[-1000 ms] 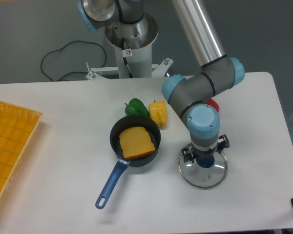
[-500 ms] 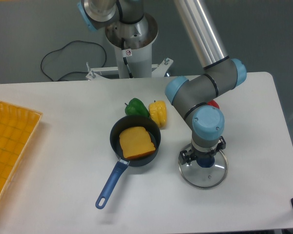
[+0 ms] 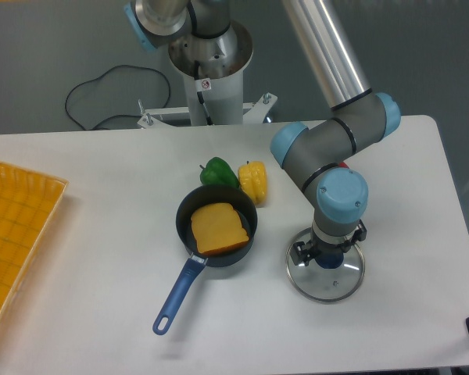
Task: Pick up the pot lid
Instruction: 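Close the gripper around the blue knob of the lid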
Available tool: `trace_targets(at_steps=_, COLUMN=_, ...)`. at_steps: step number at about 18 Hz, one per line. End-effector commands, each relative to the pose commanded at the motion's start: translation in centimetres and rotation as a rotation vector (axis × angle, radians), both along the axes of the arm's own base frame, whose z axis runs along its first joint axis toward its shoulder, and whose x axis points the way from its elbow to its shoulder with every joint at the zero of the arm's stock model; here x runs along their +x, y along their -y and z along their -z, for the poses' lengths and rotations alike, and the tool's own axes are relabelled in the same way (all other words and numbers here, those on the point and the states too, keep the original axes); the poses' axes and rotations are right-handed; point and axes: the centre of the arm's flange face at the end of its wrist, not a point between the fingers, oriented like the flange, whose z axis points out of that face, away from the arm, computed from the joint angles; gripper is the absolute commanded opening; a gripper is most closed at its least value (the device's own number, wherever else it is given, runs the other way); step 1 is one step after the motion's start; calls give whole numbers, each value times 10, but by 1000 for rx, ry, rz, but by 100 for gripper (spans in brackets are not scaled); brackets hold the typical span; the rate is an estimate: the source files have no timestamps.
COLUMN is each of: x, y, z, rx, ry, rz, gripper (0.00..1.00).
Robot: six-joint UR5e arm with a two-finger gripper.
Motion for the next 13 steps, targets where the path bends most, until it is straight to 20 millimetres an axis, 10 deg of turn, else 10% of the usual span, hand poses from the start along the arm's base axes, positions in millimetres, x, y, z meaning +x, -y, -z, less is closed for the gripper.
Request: trace_targets(at_steps=13, x=-6, y=6, z=-2, rx=3, ry=-3, rz=-54, gripper=96)
